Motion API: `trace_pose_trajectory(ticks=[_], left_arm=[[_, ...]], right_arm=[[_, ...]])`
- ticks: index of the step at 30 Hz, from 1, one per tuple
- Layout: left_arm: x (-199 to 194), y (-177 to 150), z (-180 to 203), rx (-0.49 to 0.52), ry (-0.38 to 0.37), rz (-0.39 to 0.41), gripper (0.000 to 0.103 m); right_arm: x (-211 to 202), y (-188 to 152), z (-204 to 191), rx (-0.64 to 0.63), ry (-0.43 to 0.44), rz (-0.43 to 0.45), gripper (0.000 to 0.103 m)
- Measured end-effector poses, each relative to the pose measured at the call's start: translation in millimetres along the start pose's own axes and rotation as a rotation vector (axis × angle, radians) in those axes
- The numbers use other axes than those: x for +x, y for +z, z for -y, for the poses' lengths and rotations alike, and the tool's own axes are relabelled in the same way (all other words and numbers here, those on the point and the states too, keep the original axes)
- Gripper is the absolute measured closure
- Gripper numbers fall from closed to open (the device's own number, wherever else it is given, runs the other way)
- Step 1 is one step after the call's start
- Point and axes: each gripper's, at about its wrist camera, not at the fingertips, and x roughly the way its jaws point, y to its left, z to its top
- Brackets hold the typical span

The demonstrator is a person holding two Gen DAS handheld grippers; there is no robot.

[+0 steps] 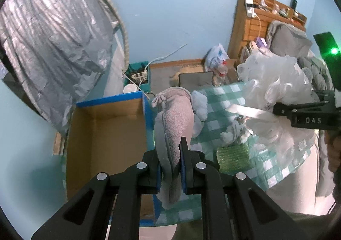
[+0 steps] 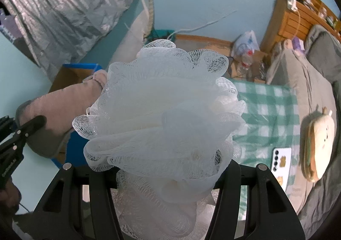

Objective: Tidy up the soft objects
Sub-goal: 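Lift the grey sock and white bath puff and carry both over the cardboard box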

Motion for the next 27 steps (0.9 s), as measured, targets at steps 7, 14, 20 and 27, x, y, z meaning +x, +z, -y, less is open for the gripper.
trace_pose_trajectory(ticks=[7,14,20,27], left_arm=[[-17.6,1.5,-26.4,-0.059,0.031,0.038,0.090],[-29.7,1.2,-55.8,-0.118,0.070,0.068,0.090],[-29.3,-7.8,-80.7,-0.165,0.119,0.063,0.090],[-22.2,-20.5,-108.6,-0.209,0.165,0.045,0.090]], right_arm=[[7.1,20.2,-32.2,-0.061,0.039,0.008,0.047],[16.5,37.5,-69.4,-0.131,0.082,0.019,0.047],[26.9,47.8,-100.6,-0.182,0.115,0.015,0.047],[42.2,59.0,-137.8,-0.237,0.151,-0.009,0.047]])
